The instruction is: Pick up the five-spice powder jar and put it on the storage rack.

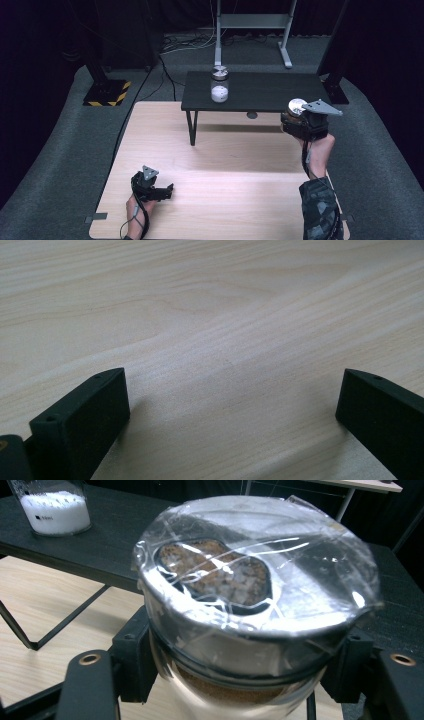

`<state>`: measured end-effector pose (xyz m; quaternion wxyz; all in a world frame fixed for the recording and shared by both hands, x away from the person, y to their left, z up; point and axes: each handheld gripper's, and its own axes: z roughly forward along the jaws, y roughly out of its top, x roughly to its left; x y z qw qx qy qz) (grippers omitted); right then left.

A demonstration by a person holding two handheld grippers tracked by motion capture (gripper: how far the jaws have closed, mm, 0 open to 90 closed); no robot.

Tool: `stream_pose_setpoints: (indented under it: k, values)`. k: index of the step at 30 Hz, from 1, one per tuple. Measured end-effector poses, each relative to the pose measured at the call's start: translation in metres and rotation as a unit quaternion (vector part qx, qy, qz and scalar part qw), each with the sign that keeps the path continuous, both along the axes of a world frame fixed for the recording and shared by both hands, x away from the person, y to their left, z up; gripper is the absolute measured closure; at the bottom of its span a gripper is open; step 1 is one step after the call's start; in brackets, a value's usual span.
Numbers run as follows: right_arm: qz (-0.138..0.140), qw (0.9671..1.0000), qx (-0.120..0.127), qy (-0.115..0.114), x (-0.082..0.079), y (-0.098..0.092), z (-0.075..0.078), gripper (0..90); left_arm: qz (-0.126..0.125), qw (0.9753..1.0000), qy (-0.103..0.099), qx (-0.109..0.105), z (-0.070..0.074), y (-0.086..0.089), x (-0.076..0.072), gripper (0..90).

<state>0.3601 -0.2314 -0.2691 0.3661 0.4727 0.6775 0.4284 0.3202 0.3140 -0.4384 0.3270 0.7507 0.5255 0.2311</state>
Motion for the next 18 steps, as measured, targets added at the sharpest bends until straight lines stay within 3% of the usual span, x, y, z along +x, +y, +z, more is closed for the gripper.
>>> stream_pose_setpoints:
  k: [18]
  values:
    - [0.007, 0.9999, -0.005, -0.006, 0.006, 0.004, 0.014, 29.4, 0.0, 1.0, 0.0, 0.0, 0.0, 0.0, 0.0, 0.5]
